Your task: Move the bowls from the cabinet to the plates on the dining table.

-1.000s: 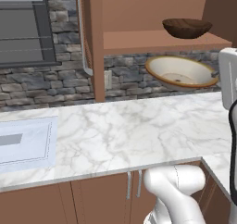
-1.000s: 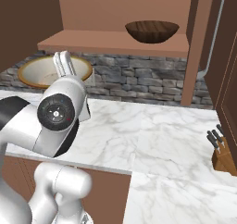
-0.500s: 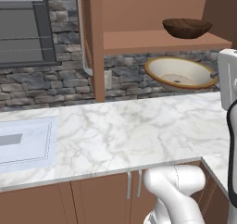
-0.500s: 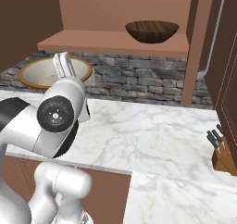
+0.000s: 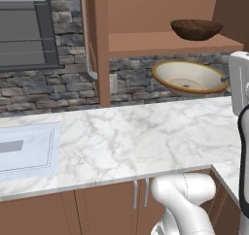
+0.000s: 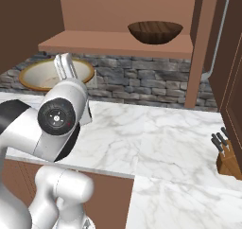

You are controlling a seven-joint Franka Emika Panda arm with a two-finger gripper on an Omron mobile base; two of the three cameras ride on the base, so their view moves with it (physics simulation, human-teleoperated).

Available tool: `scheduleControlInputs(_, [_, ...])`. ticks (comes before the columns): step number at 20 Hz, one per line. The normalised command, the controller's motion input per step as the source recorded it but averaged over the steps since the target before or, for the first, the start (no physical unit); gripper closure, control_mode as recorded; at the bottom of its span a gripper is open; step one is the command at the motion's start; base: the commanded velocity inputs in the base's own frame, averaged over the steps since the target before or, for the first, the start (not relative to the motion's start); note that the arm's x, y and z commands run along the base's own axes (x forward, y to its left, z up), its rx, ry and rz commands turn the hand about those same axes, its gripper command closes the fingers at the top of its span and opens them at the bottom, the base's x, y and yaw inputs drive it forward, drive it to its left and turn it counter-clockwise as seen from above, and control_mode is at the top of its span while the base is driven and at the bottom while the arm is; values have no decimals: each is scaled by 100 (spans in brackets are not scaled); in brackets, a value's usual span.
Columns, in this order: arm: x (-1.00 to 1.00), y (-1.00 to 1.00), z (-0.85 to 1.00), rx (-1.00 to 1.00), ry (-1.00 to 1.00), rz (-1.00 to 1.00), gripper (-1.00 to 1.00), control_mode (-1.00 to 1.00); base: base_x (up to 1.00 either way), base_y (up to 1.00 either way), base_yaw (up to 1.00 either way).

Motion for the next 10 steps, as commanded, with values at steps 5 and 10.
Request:
scheduleControlInputs(5, [0,0,0,0,0,0,100,100,-5,0,0])
scheduleControlInputs(10, [0,0,0,0,0,0,100,100,-79,0,4])
